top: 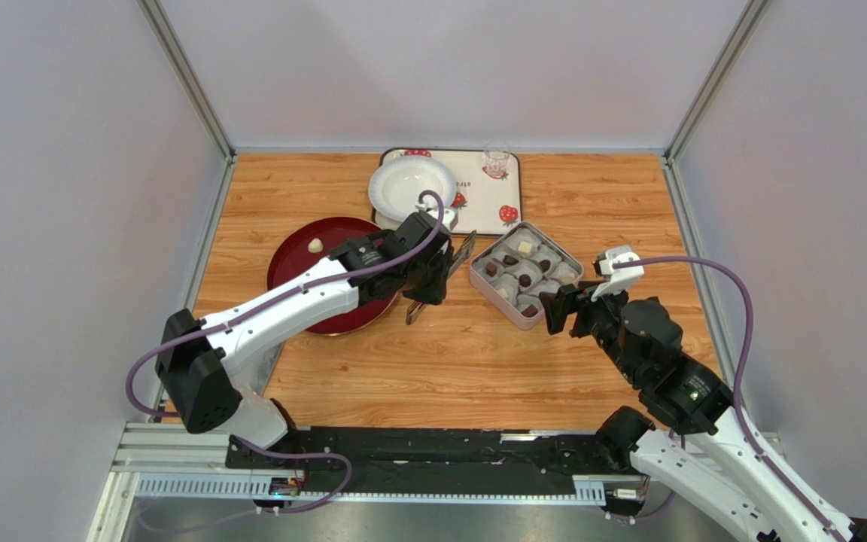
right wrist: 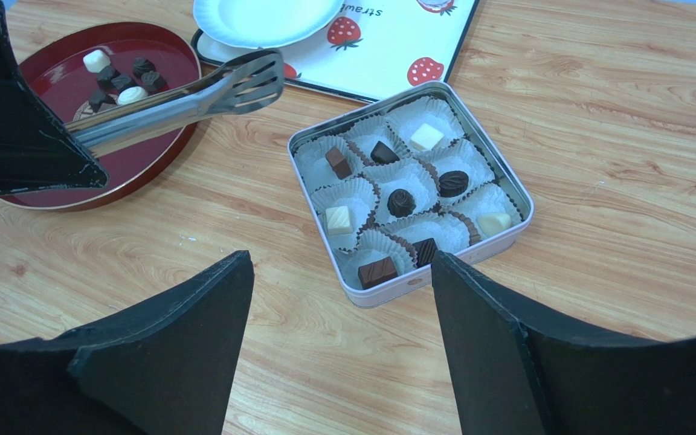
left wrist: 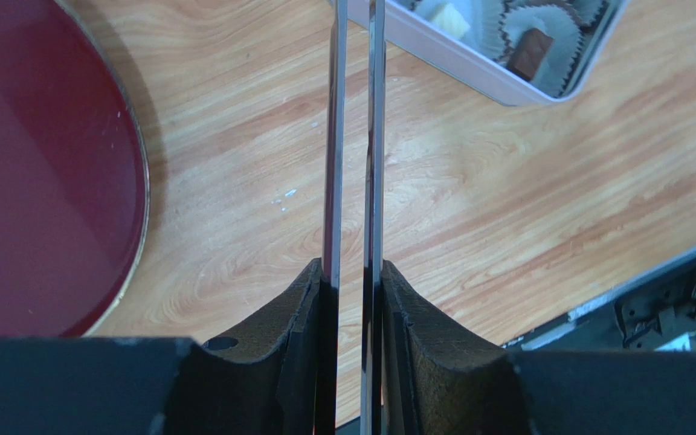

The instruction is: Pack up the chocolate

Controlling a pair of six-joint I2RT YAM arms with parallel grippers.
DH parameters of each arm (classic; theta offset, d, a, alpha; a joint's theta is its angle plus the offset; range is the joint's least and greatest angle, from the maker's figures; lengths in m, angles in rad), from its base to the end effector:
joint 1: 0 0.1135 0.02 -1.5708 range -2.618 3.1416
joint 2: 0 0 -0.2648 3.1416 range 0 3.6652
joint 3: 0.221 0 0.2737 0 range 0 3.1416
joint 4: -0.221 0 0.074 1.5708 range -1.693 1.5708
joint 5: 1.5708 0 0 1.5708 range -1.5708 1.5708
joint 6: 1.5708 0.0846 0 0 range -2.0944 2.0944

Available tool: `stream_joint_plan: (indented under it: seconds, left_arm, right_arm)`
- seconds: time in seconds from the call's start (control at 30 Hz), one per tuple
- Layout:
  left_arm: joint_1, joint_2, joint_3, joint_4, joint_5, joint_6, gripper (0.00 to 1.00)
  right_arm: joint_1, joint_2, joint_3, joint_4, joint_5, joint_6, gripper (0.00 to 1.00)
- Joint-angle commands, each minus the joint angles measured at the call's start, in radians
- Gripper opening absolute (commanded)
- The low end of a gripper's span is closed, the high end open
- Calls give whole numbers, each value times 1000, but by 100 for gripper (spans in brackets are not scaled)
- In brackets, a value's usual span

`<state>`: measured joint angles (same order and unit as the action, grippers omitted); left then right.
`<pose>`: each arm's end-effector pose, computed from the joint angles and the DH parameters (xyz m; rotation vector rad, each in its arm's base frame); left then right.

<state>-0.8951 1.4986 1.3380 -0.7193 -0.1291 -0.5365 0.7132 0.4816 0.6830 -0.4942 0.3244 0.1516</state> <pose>0.2429 -0.2856 0.2724 0.3885 2.4692 -0.4683 0.1557 0.0991 0.3039 -0.2957 1.8349 0.3003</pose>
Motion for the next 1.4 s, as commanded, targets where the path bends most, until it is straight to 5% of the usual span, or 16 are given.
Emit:
stream_joint_plan:
  seconds: [0.0, 0.23, 0.73, 1.37]
  left_arm:
    - [8, -75, -101, 121, -75, -186, 34]
    - [45, -78, -244, 190, -34, -298, 34]
    - [47, 86, -307, 319, -62, -333, 36]
    - [33, 172, -307, 305, 59, -330, 55]
  right_arm:
    - [3, -8, 20, 20, 16, -11, 76]
    - [5, -17, 23, 13, 35, -14, 76]
    - [5, -17, 29, -6, 65, -17, 75]
    - [5, -3, 35, -30, 90, -26, 75]
